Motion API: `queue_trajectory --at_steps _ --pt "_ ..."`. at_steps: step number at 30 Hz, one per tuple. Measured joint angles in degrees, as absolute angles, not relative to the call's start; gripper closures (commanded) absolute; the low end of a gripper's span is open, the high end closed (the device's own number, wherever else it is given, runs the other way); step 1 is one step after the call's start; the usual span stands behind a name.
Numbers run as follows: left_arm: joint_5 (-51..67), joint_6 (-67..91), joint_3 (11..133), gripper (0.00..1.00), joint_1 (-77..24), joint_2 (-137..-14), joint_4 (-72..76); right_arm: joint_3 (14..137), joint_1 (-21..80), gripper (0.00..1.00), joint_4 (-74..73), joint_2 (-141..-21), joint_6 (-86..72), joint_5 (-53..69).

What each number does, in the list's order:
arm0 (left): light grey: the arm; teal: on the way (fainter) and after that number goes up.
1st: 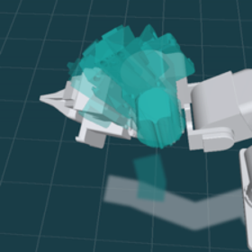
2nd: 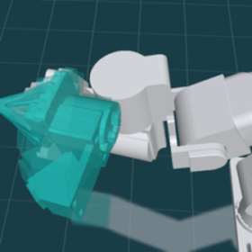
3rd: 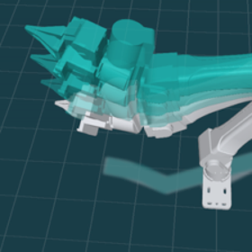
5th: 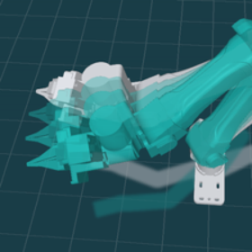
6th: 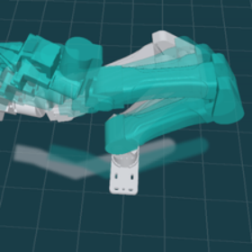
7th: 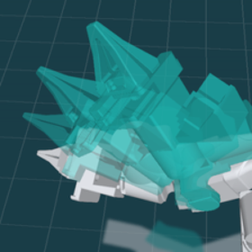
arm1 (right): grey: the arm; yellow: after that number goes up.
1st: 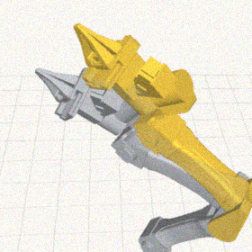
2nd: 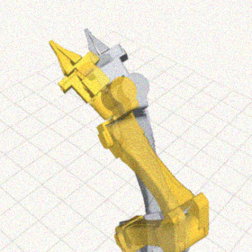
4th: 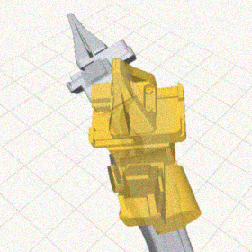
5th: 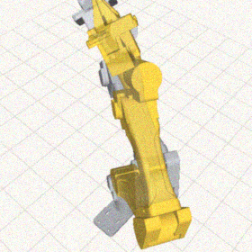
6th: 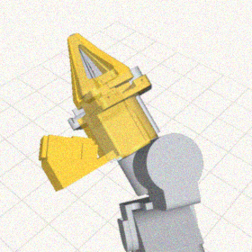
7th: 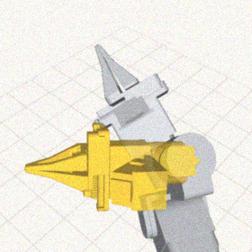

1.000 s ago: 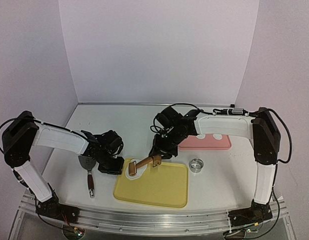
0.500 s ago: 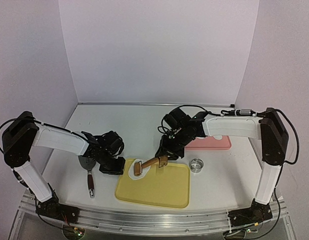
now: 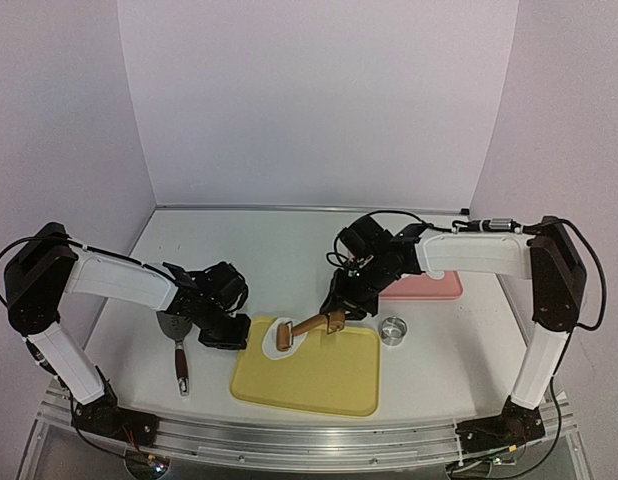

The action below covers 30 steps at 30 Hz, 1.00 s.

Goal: Roll out the dumpling wrappers from the dough

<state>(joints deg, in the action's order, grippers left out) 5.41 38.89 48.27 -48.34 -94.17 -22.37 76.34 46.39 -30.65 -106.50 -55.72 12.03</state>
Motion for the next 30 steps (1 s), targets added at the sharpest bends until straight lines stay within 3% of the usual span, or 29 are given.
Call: queue_trajectory --at_steps 30 --pt "6.2 37.8 50.3 1.0 -48.5 -96.0 -22.4 72.8 46.2 1.0 -35.4 -99.7 -51.7 6.7"
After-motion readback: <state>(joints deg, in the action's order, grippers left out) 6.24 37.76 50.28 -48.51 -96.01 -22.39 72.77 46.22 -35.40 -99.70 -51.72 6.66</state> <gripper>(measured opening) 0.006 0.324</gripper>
